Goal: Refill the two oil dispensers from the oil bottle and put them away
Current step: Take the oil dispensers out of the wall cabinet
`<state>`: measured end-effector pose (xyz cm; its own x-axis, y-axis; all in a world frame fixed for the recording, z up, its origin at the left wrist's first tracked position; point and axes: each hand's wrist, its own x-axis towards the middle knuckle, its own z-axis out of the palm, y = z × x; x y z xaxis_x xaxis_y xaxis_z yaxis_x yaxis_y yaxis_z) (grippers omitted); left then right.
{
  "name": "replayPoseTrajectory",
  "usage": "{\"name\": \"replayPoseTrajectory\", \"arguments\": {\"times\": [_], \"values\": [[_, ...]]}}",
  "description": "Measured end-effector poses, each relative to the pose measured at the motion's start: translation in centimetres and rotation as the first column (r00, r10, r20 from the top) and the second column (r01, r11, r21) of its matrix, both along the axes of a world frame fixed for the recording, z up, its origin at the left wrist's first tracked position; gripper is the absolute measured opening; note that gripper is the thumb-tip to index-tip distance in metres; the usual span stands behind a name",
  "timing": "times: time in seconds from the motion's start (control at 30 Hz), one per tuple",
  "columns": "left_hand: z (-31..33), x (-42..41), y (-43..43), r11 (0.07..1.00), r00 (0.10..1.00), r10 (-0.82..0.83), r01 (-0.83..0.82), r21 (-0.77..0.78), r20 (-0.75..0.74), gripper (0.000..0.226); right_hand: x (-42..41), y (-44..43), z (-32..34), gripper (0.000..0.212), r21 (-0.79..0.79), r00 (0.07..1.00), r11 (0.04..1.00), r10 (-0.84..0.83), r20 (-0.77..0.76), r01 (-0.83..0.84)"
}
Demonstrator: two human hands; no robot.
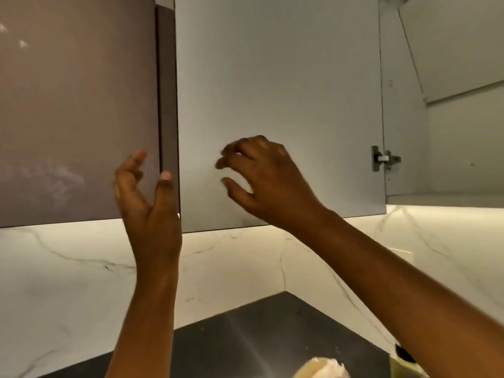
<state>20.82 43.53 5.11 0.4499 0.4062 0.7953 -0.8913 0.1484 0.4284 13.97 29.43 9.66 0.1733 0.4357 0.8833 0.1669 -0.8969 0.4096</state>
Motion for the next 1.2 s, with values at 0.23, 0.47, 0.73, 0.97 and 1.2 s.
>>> {"name": "replayPoseTrajectory", "arguments": {"times": [0.23,0.47,0.73,0.97,1.2], "values": [[0.1,4.6,-0.5,0.891,0.803,-0.401,0.454,0.018,-0.441,0.031,4.9,4.4,3.1,0.050,-0.257,0.922,0.905,-0.373,-0.099,0.338],[-2.1,1.3,0.1,0.911,0.904,-0.401,0.411,0.040,-0.150,0.032,2.6,3.0,2.3,0.059,-0.244,0.890,0.878,-0.445,-0.096,0.412],[-3.2,-9.8,-6.4,0.644,0.582,-0.763,0.716,0.269,0.281,0.051,-12.7,0.3,1.2,0.043,0.056,0.996,0.998,-0.033,0.078,0.029],[-2.7,-19.8,-17.4,0.642,0.455,-0.765,0.475,0.602,0.456,0.060,-28.0,-5.5,-0.4,0.044,0.274,0.925,0.896,-0.377,0.055,0.349],[-3.1,-23.6,-29.8,0.699,0.680,-0.623,0.263,0.665,0.386,0.069,-34.3,-14.5,-1.8,0.061,0.449,0.548,0.480,-0.836,-0.027,0.754]]}}
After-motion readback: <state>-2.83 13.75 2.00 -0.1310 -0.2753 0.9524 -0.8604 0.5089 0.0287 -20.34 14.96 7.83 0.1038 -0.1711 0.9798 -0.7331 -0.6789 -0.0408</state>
